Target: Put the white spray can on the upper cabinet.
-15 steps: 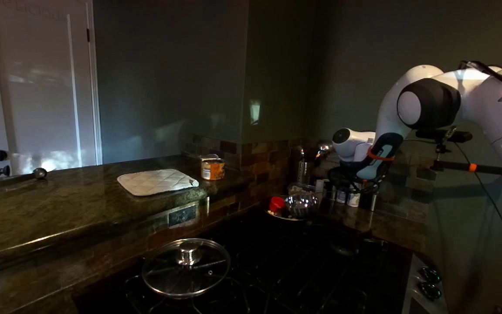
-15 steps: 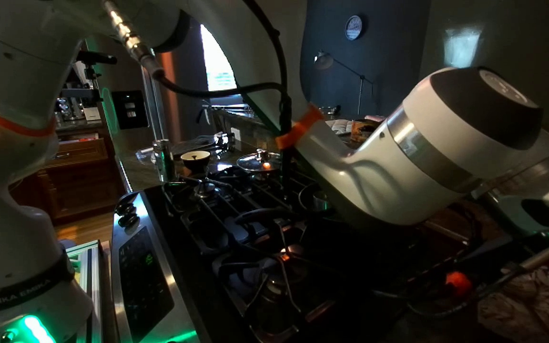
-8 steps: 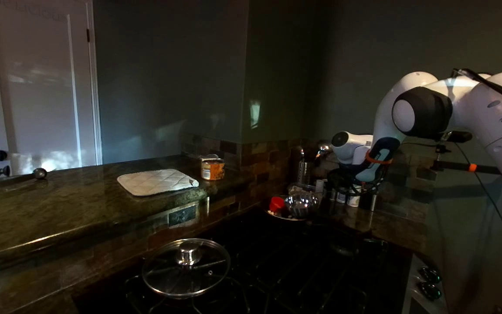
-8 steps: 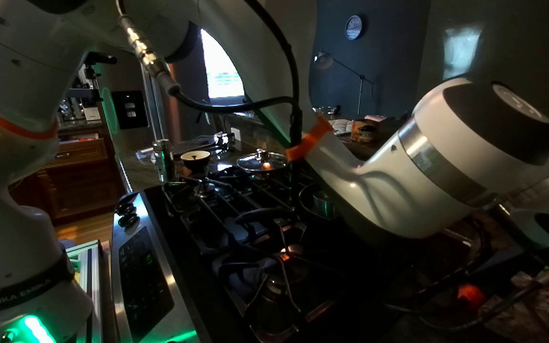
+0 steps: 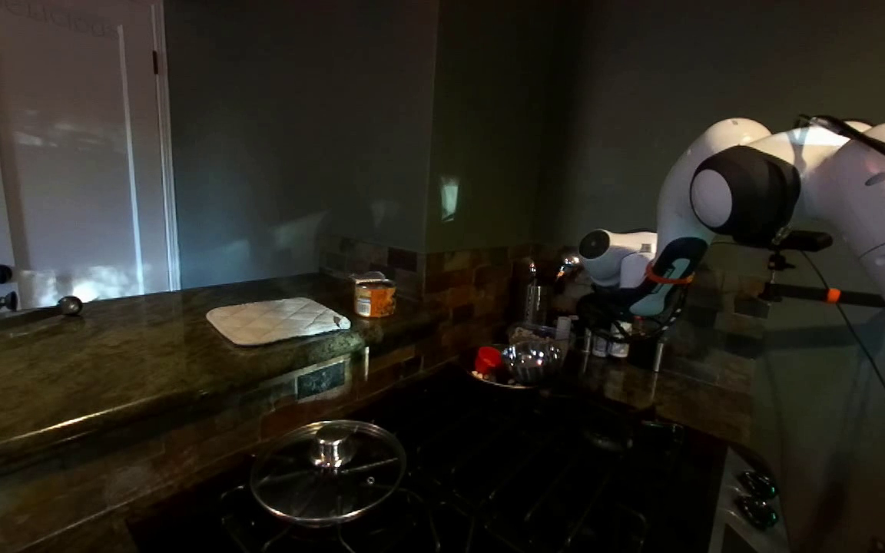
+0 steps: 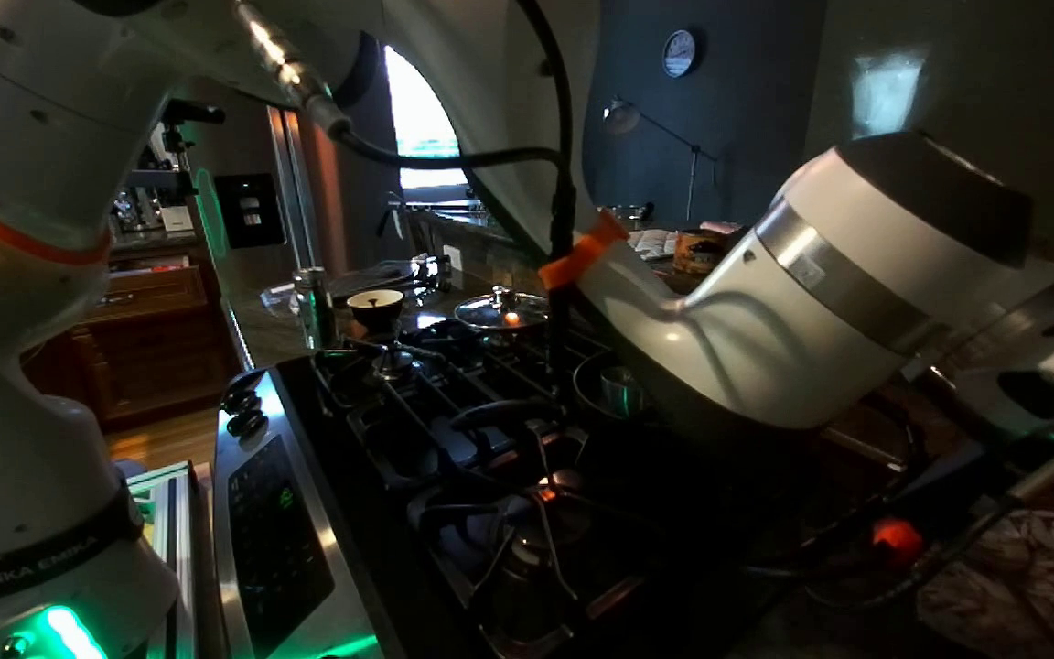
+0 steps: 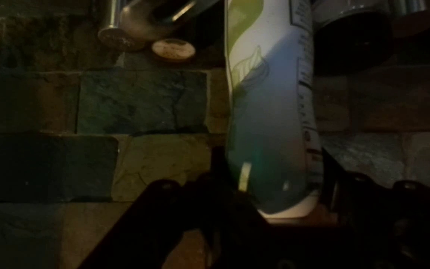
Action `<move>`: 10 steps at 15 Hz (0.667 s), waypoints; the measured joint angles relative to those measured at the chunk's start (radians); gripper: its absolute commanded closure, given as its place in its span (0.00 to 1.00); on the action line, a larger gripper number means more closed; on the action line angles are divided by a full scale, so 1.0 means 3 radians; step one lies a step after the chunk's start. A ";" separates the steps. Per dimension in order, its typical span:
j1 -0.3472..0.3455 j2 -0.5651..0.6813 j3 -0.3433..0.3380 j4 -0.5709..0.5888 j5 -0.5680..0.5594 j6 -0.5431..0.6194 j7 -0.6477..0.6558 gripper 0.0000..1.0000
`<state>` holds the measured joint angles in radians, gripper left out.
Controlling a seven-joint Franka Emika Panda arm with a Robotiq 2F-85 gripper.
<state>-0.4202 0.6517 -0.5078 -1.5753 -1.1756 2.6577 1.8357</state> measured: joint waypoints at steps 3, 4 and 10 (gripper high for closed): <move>0.0167 -0.0258 -0.0006 -0.0280 -0.0153 0.0038 0.0003 0.67; 0.0230 -0.0367 -0.0006 -0.0408 -0.0188 0.0047 0.0001 0.67; 0.0599 -0.1141 -0.0037 -0.1154 -0.0915 0.0203 0.0193 0.67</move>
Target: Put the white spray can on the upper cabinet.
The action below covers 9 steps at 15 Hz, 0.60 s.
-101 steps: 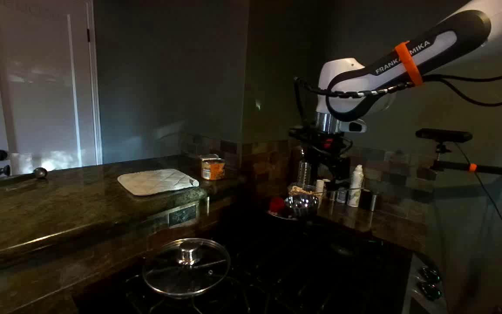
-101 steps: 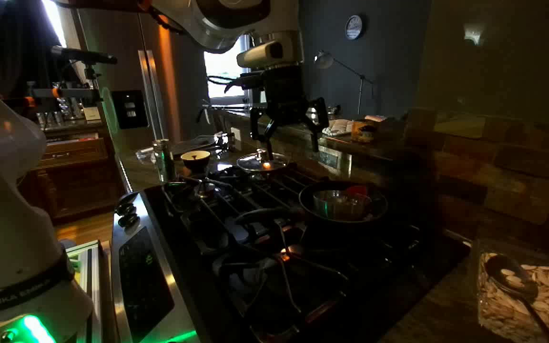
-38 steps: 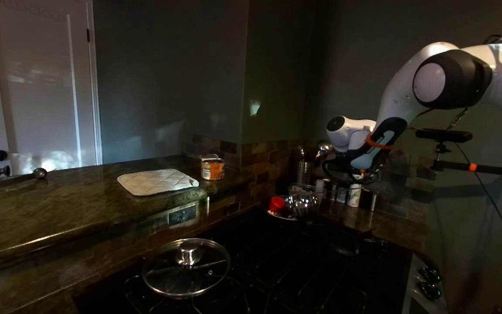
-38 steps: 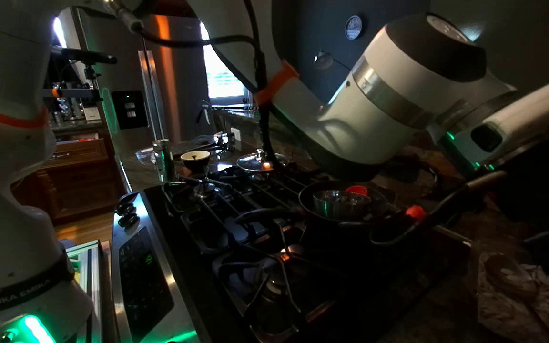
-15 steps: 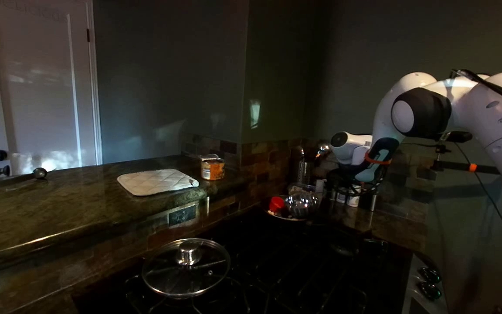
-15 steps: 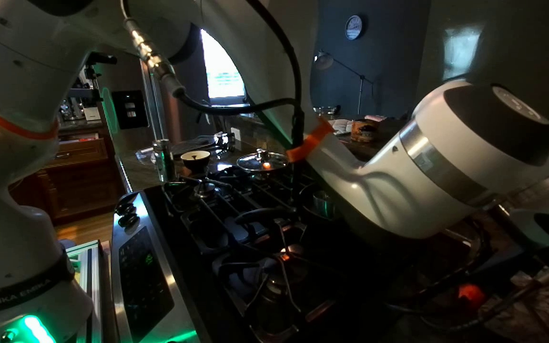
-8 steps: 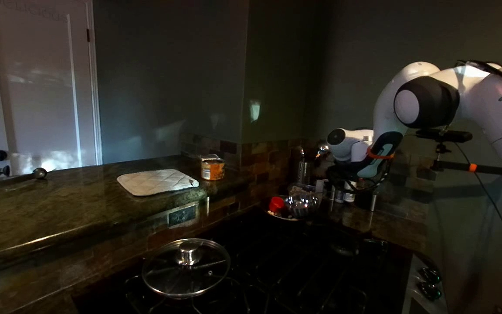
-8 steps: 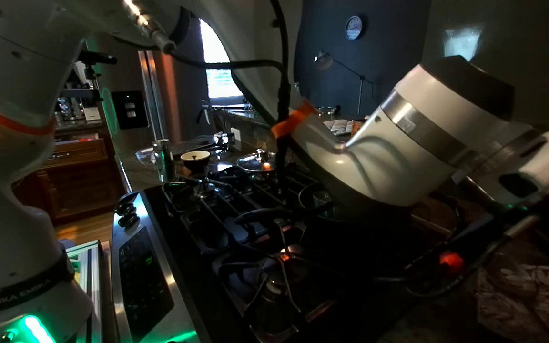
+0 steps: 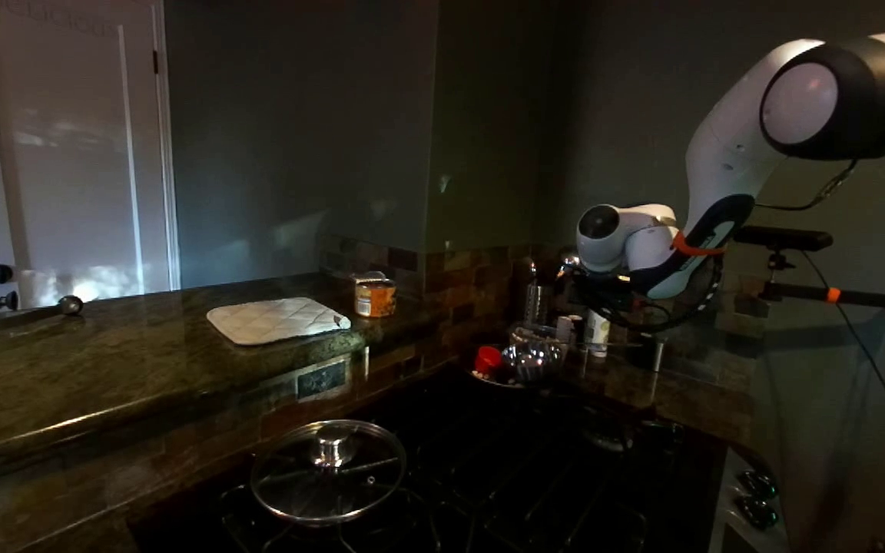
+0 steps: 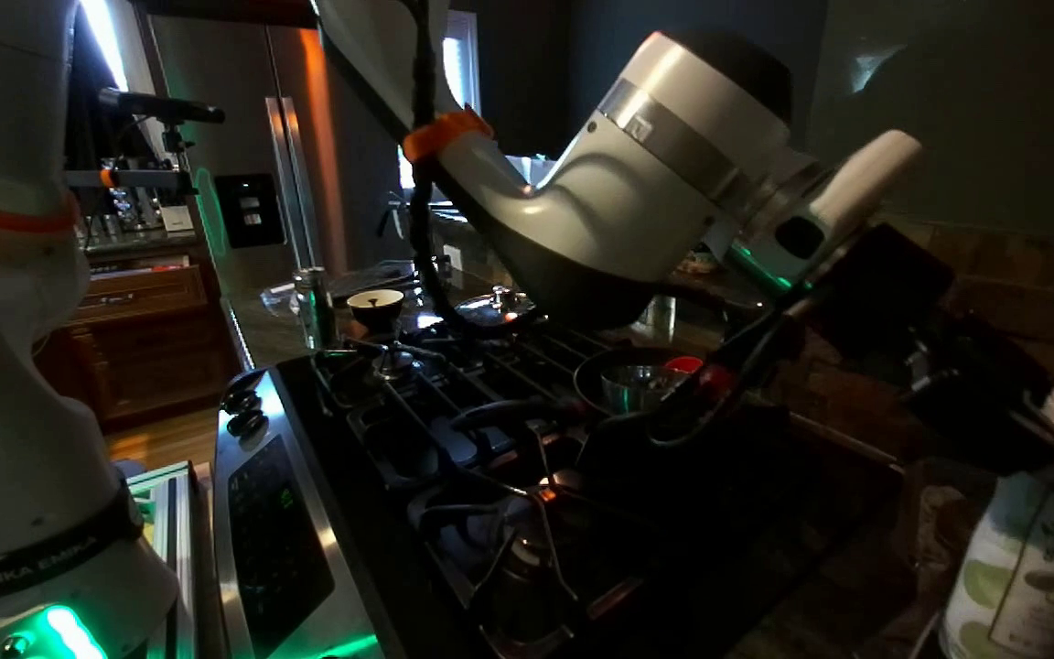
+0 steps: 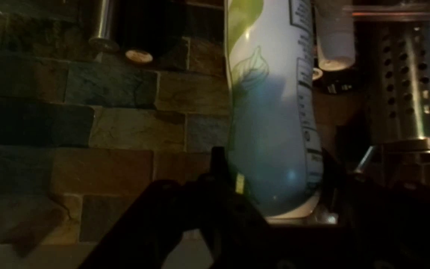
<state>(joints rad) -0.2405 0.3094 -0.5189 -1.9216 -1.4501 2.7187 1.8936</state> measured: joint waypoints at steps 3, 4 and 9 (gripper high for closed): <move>0.0120 -0.0298 -0.0026 -0.0093 -0.0554 -0.0079 0.0327 0.67; 0.0149 -0.0393 -0.0026 -0.0114 -0.0712 -0.0090 0.0390 0.67; 0.0289 -0.0899 0.0067 -0.0377 -0.1006 0.0251 0.0212 0.67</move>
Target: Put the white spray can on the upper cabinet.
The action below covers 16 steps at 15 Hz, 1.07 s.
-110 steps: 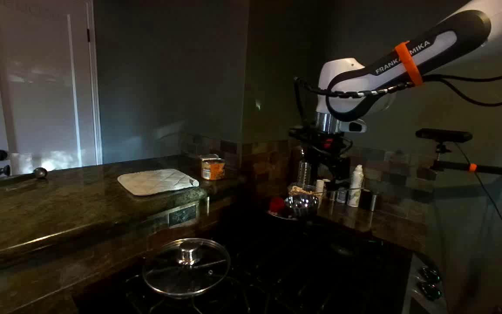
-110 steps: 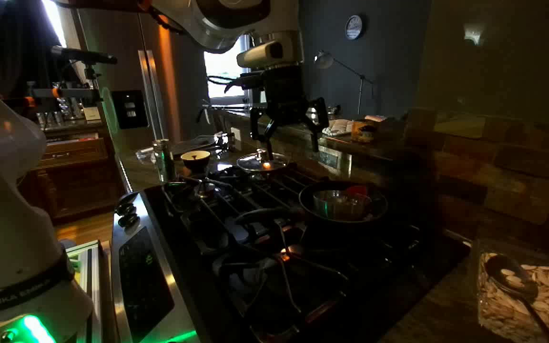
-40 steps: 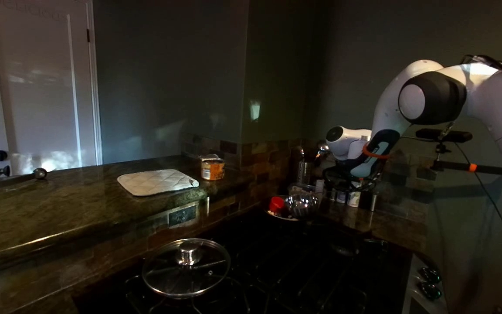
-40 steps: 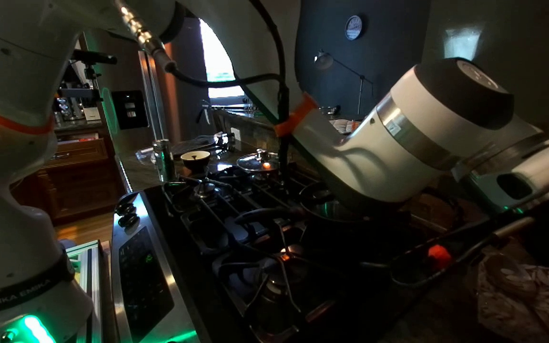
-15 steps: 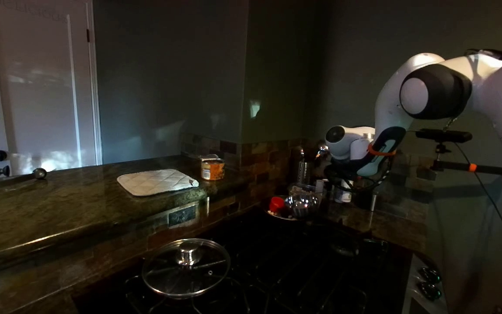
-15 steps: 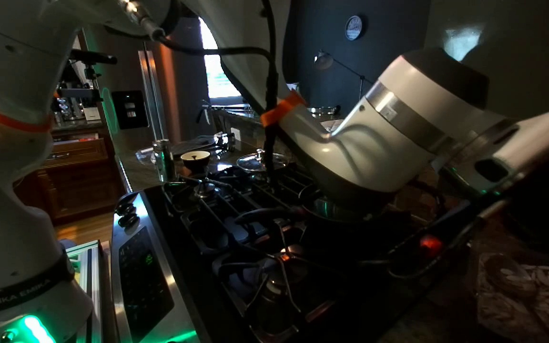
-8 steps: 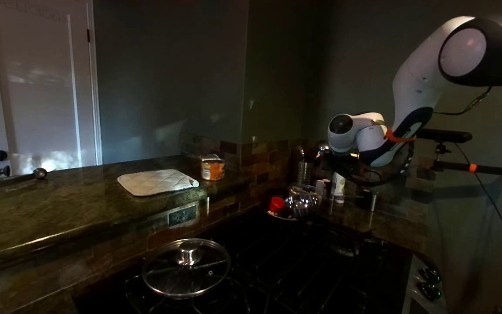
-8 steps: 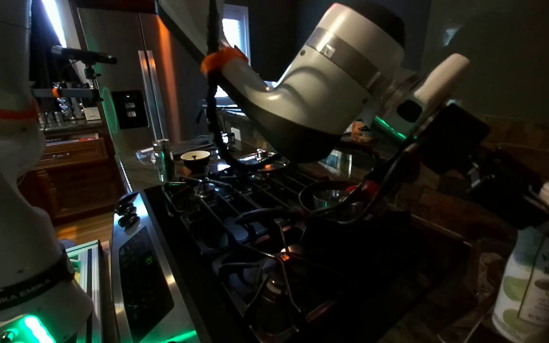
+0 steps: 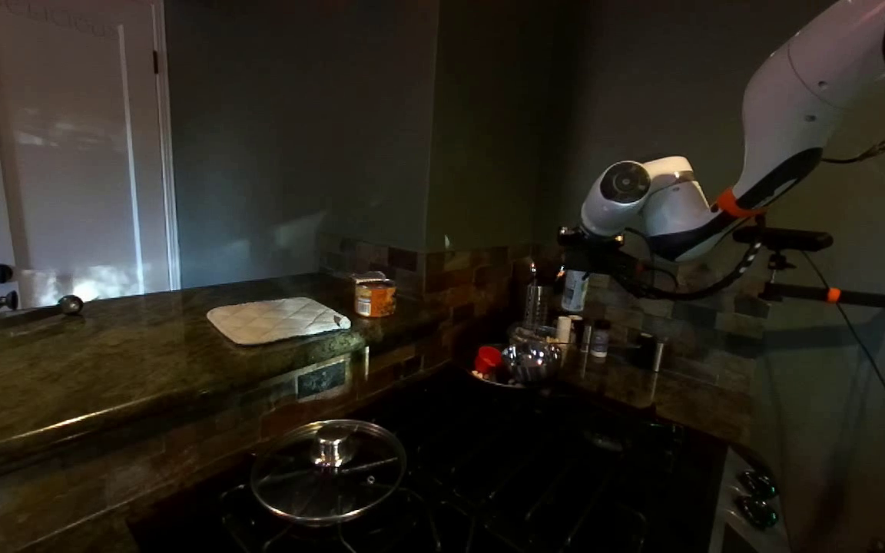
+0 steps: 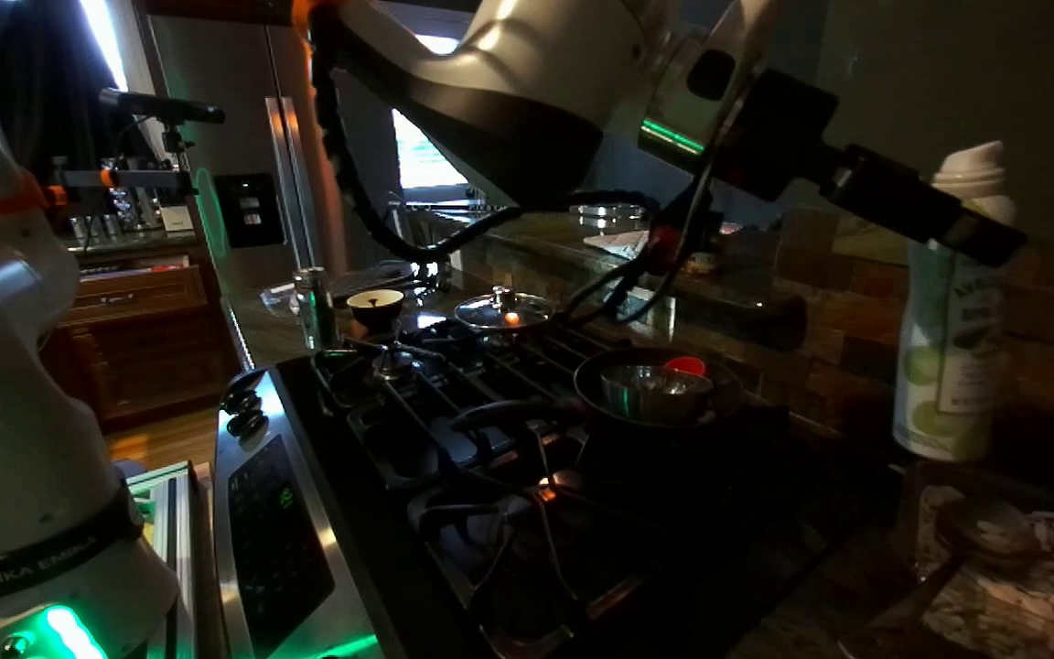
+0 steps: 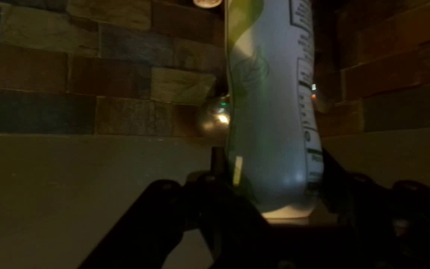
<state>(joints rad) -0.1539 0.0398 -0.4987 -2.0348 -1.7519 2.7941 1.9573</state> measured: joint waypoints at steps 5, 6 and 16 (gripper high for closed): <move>0.0156 -0.0341 0.0199 -0.0346 0.0529 0.0562 -0.0778 0.42; 0.0183 -0.0380 0.0222 -0.0406 0.0676 0.0703 -0.0950 0.42; 0.0308 -0.0351 0.0379 -0.0242 0.0700 0.1133 -0.1185 0.67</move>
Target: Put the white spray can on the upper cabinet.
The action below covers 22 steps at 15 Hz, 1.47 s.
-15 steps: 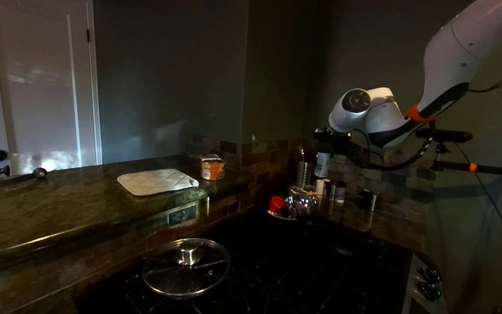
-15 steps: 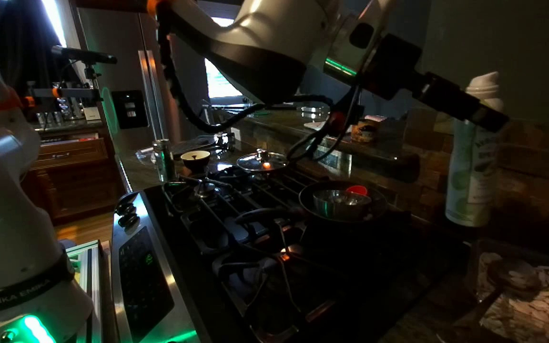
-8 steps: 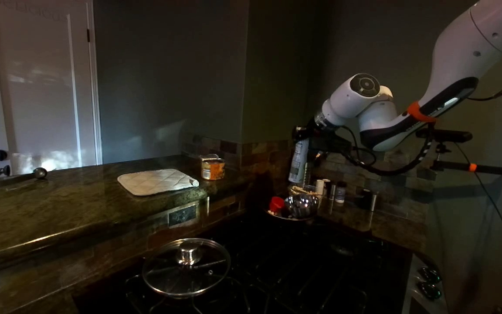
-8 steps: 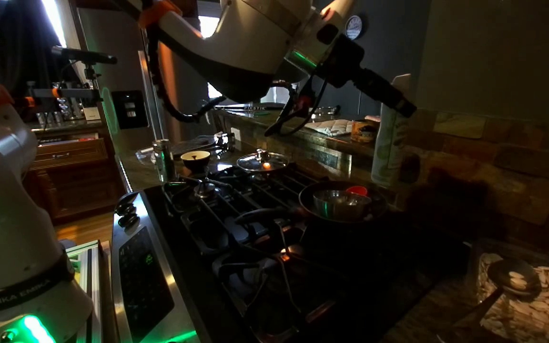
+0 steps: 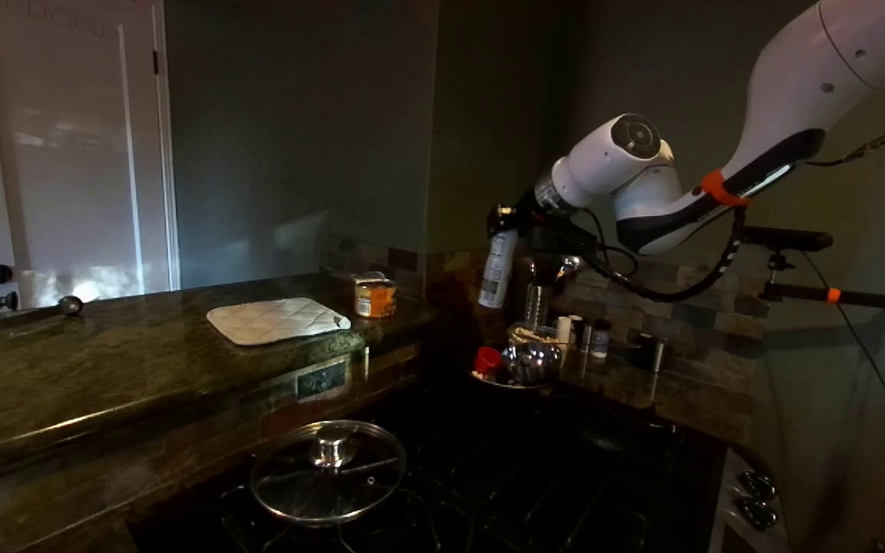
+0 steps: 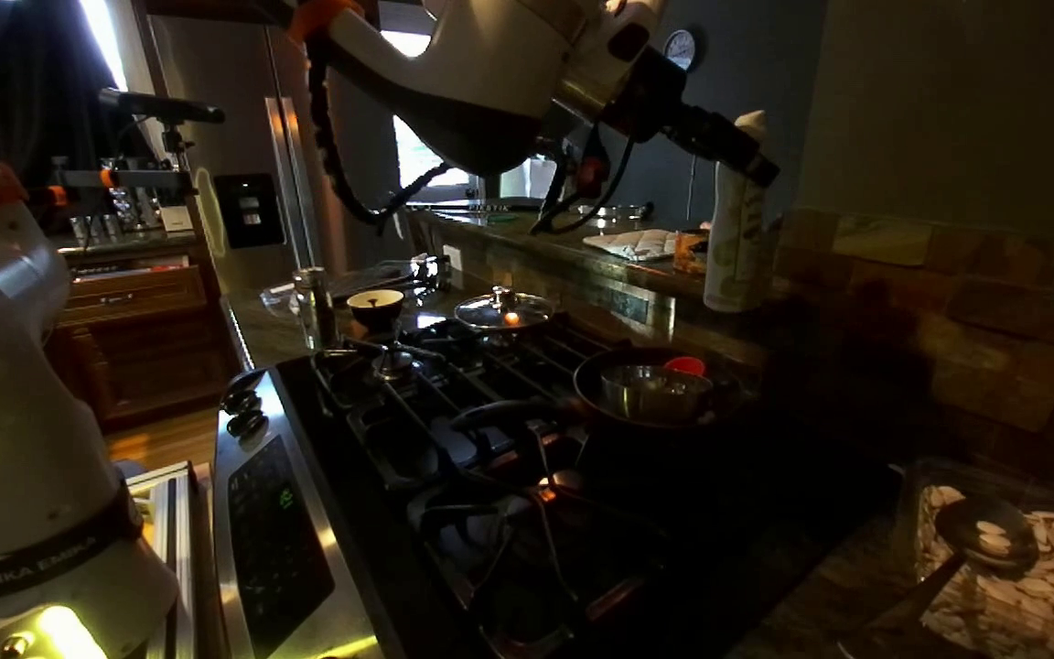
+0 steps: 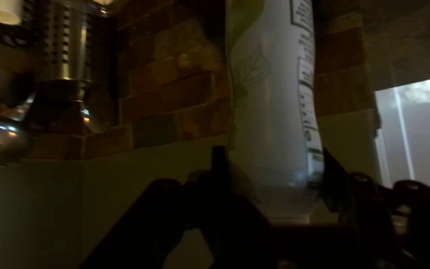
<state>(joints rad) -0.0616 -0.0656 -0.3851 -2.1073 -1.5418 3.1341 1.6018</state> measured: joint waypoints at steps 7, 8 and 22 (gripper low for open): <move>0.0531 0.0624 0.0606 0.0454 0.0598 0.0079 -0.0718 0.67; 0.0544 0.0736 0.0728 0.0544 0.0761 0.0079 -0.0950 0.67; 0.0153 0.0963 0.1661 0.0857 0.1593 0.0406 -0.2917 0.67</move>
<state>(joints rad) -0.0158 0.2234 0.1131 -1.8503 -1.0638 3.2559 0.7268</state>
